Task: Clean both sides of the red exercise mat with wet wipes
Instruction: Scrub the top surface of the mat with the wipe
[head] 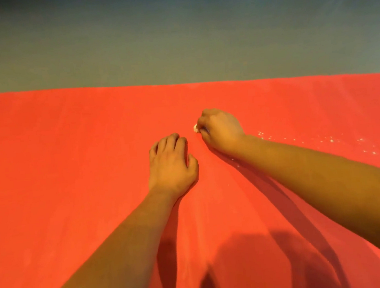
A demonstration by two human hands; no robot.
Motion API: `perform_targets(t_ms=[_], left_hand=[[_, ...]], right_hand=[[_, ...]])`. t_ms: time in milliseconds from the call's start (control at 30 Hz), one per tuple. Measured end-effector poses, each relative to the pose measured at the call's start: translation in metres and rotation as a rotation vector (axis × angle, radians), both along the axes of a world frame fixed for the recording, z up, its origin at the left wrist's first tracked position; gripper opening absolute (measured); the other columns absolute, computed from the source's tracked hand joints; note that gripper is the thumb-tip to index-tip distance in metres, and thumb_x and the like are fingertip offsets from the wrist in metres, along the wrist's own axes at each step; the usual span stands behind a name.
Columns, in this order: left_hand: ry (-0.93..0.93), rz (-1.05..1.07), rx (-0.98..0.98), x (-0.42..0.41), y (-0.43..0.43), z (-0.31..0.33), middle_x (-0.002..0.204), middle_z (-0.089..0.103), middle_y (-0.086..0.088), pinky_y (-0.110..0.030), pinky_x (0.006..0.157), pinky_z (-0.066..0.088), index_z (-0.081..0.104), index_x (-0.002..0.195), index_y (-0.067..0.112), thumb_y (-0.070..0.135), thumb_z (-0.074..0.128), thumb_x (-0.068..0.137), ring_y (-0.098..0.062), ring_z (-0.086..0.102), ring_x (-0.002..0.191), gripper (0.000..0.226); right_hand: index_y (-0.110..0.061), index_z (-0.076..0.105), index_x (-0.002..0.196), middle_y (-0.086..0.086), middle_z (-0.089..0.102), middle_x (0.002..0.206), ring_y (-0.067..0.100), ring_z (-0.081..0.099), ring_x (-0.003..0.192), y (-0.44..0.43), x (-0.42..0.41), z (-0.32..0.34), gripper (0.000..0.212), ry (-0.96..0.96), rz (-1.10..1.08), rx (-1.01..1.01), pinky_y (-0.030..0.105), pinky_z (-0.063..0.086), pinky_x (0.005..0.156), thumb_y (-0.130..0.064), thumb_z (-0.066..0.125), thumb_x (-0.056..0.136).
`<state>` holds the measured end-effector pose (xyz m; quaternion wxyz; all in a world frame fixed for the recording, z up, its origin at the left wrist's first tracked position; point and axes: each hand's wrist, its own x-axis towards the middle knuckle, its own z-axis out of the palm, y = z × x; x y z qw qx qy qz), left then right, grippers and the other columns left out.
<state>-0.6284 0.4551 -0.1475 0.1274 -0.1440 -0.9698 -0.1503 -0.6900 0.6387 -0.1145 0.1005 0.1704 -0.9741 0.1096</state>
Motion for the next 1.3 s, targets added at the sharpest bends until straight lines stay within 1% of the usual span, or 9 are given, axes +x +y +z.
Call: perform_targets(t_ms=[133,267,467,533,767,900,1033,1167,1300], left_hand=[[-0.010,-0.033,-0.007,-0.005,0.001,-0.002,0.146,0.054,-0.001,-0.048,0.115,0.034,0.061,0.133,0.022,0.043,0.049,0.088,-0.023,0.047,0.133,0.052],[-0.043,-0.048,-0.012,-0.014,0.003,0.001,0.149,0.053,0.000,-0.047,0.116,0.033,0.060,0.136,0.024,0.042,0.050,0.087,-0.023,0.044,0.135,0.053],[-0.027,-0.061,-0.001,-0.034,0.011,0.002,0.145,0.055,-0.002,-0.047,0.115,0.034,0.062,0.132,0.022,0.042,0.050,0.086,-0.024,0.046,0.133,0.051],[-0.024,-0.057,-0.007,-0.041,0.015,0.002,0.143,0.056,-0.003,-0.046,0.114,0.035,0.063,0.131,0.021,0.042,0.050,0.085,-0.024,0.046,0.132,0.052],[-0.014,-0.057,-0.019,-0.048,0.017,-0.002,0.146,0.055,-0.003,-0.047,0.114,0.035,0.062,0.132,0.020,0.043,0.052,0.085,-0.025,0.046,0.133,0.053],[-0.011,-0.054,-0.008,-0.049,0.017,-0.003,0.147,0.054,-0.002,-0.045,0.114,0.035,0.062,0.132,0.019,0.043,0.053,0.085,-0.025,0.046,0.135,0.053],[-0.016,-0.059,-0.004,-0.048,0.018,-0.001,0.147,0.055,-0.002,-0.046,0.114,0.036,0.063,0.132,0.019,0.043,0.053,0.084,-0.026,0.046,0.134,0.054],[-0.012,-0.073,-0.012,-0.049,0.018,0.000,0.147,0.055,-0.003,-0.046,0.115,0.035,0.063,0.131,0.018,0.042,0.053,0.083,-0.026,0.048,0.134,0.054],[-0.009,-0.081,-0.019,-0.050,0.019,-0.001,0.147,0.055,-0.003,-0.045,0.114,0.035,0.062,0.129,0.018,0.041,0.053,0.083,-0.025,0.048,0.133,0.052]], right_hand=[[-0.020,0.077,0.097,0.006,0.067,0.101,0.034,0.064,0.097,0.003,-0.069,0.007,0.022,-0.016,-0.120,0.032,0.037,0.049,0.071,-0.019,0.058,0.086],[-0.019,0.077,0.098,0.008,0.069,0.106,0.034,0.065,0.099,0.002,-0.089,0.013,0.022,-0.052,-0.173,0.020,0.036,0.048,0.074,-0.016,0.059,0.085],[-0.020,0.073,0.092,0.002,0.065,0.094,0.029,0.062,0.093,0.009,-0.028,0.006,0.017,0.032,0.075,0.051,0.038,0.050,0.070,-0.019,0.058,0.084],[-0.020,0.073,0.092,0.001,0.064,0.092,0.029,0.062,0.091,0.011,-0.029,0.005,0.017,0.034,0.089,0.050,0.038,0.049,0.068,-0.019,0.058,0.084],[-0.020,0.078,0.097,0.010,0.071,0.106,0.037,0.067,0.098,0.009,-0.137,0.013,0.019,-0.060,-0.165,0.060,0.036,0.049,0.075,-0.016,0.064,0.084],[-0.018,0.077,0.100,0.013,0.072,0.106,0.038,0.067,0.097,0.012,-0.174,0.016,0.020,-0.079,-0.229,0.064,0.037,0.052,0.077,-0.015,0.064,0.085],[-0.018,0.078,0.099,0.011,0.073,0.106,0.036,0.068,0.098,0.011,-0.162,0.014,0.026,-0.080,-0.248,0.008,0.038,0.055,0.080,-0.009,0.060,0.083],[-0.021,0.077,0.095,0.004,0.070,0.104,0.033,0.066,0.096,0.016,-0.122,0.007,0.022,-0.023,-0.135,0.055,0.033,0.045,0.069,-0.013,0.061,0.083],[-0.023,0.078,0.095,0.002,0.070,0.101,0.031,0.066,0.095,0.024,-0.108,0.003,0.022,-0.005,-0.050,0.051,0.035,0.049,0.069,-0.014,0.061,0.083]])
